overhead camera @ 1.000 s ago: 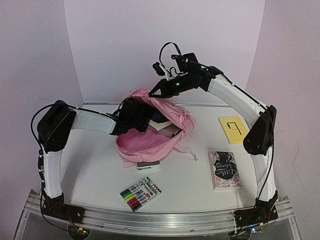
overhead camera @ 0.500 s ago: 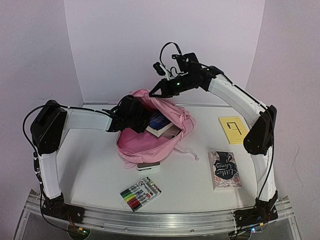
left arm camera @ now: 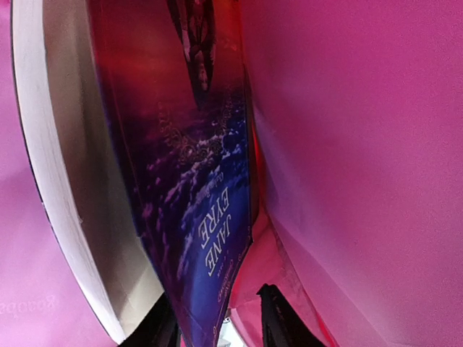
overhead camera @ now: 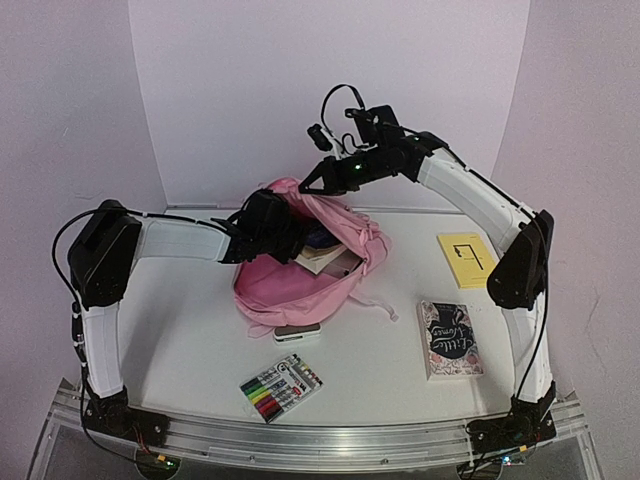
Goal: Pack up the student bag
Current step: Place the book in the student bag.
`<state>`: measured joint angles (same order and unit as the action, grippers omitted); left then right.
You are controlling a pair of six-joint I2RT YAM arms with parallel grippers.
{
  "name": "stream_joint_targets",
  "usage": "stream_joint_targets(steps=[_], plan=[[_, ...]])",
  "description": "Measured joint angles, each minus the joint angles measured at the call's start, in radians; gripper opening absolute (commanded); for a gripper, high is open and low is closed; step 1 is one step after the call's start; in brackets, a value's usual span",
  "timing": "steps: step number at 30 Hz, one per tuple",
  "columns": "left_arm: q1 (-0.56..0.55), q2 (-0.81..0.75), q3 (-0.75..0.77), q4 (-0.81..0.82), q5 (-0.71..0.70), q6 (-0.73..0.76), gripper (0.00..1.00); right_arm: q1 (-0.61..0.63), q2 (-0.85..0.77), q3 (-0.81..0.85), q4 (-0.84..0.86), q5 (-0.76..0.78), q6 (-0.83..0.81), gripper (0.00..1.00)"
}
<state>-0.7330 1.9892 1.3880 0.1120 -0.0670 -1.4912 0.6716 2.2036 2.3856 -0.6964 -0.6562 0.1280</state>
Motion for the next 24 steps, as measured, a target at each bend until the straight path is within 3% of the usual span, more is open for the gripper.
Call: stream_joint_targets(steps=[12, 24], plan=[[-0.001, -0.142, -0.140, -0.077, -0.041, 0.005, 0.39, 0.000, 0.000, -0.014, 0.009, -0.015, 0.001, 0.00], [-0.001, -0.024, -0.068, -0.087, -0.024, 0.017, 0.32, 0.000, -0.001, -0.049, 0.038, -0.049, 0.010, 0.00]])
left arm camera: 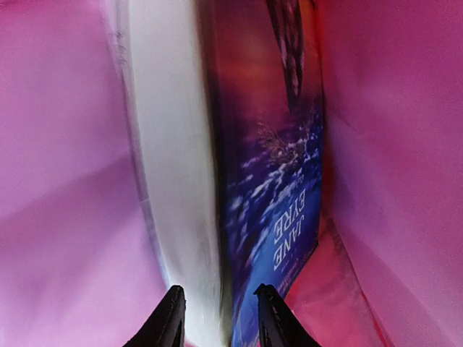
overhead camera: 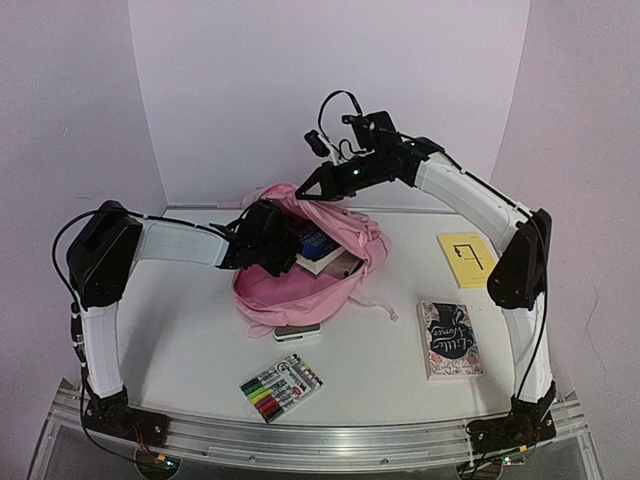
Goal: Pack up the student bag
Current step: Place the book in the student bag.
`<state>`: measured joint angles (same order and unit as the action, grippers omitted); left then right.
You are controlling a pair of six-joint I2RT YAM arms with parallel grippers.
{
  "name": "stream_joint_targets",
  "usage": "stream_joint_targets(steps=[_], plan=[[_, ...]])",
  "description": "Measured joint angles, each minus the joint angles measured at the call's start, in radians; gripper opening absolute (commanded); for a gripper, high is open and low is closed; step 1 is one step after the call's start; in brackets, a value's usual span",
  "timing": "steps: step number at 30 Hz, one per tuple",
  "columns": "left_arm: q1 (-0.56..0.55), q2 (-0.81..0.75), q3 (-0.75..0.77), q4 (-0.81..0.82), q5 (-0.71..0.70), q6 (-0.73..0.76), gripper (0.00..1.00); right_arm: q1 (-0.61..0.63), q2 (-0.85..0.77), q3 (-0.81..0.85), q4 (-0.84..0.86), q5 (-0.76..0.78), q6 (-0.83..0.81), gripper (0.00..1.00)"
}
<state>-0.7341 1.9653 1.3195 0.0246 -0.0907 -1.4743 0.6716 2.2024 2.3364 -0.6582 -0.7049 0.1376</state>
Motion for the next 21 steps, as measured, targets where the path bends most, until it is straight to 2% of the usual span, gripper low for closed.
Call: stream_joint_targets(steps=[5, 12, 17, 20, 21], plan=[[0.000, 0.079, 0.076, 0.013, 0.035, 0.037, 0.24, 0.000, 0.000, -0.016, 0.012, -0.022, 0.006, 0.00], [0.000, 0.151, 0.162, 0.038, 0.074, 0.093, 0.18, -0.004, -0.011, -0.039, 0.032, -0.050, 0.015, 0.00], [0.011, 0.187, 0.191, 0.065, 0.096, 0.106, 0.18, -0.004, -0.017, -0.051, 0.040, -0.056, 0.021, 0.00], [0.031, 0.202, 0.204, 0.081, 0.128, 0.121, 0.23, -0.004, -0.018, -0.063, 0.054, -0.056, 0.021, 0.00], [0.039, 0.208, 0.210, 0.085, 0.139, 0.126, 0.28, -0.004, -0.018, -0.066, 0.060, -0.054, 0.022, 0.00]])
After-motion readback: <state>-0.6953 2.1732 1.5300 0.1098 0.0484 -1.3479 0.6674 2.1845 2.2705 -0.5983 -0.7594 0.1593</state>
